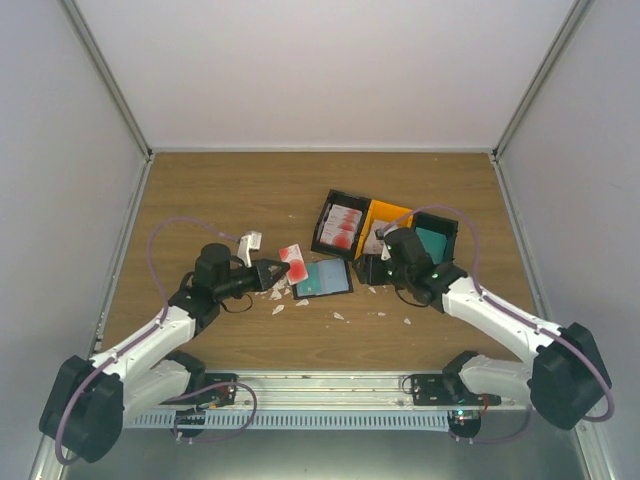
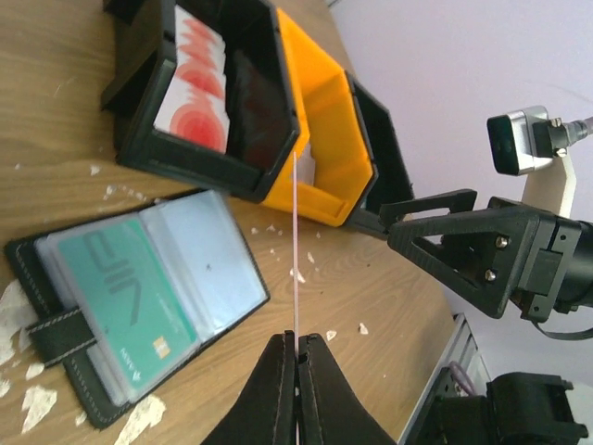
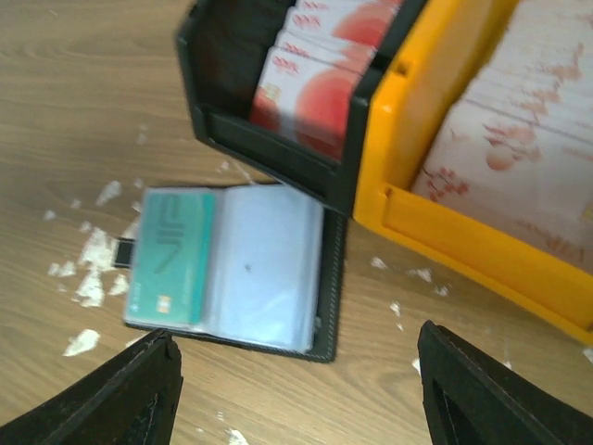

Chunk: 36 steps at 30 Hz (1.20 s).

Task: Put the credit cards into the card holder
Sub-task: Pick up the credit card from the storage box, then insert the credit card into the card holder.

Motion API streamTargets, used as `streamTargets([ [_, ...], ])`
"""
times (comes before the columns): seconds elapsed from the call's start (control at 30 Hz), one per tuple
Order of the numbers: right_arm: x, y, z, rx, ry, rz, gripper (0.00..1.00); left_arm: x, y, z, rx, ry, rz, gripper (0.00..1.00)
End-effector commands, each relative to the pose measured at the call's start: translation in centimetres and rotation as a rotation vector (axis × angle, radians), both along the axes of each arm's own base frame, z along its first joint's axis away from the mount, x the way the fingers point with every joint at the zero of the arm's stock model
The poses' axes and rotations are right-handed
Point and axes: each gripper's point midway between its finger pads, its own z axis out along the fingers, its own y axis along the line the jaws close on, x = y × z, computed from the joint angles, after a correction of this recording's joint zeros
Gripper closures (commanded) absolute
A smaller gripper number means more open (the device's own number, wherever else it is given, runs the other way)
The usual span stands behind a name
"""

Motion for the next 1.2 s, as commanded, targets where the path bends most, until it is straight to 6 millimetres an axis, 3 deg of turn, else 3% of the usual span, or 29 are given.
streamTargets([
  [0.0, -0.5, -1.8, -3.2, -0.103, 0.059, -0.112, 0.29, -0.8, 0.3, -0.9, 0.015, 0.000, -0.004, 1.00],
  [0.17, -0.5, 0.0, -6.1, -0.098, 0.133, -0.073, 0.25, -1.3, 0.5, -1.8, 0.027, 0.026, -0.010, 1.00],
  [0.37, 0.7, 2.7, -7.6, -0.033, 0.142, -0.035, 0.25, -1.5, 0.0, -2.6, 0.024, 0.059, -0.042, 1.00],
  [0.6, 3.5, 2.5, -9.2, -0.125, 0.126, -0.106, 0.29, -1.4, -0.3, -3.4, 0.028, 0.095, -0.054, 1.00],
  [0.77, 5.3, 2.0, -9.4, -0.187, 0.104, -0.156, 0.32, -0.9, -0.4, -3.5, 0.059, 0.106, -0.058, 1.00],
  [0.97, 7.1, 3.2, -9.4, -0.190, 0.088, -0.139, 0.32, -0.2, -0.5, -4.0, 0.100, 0.142, -0.061, 1.00],
  [1.17, 6.1, 6.2, -9.6, -0.138, 0.124, -0.045, 0.33, -0.3, -1.3, -3.8, 0.085, 0.205, -0.098, 1.00],
])
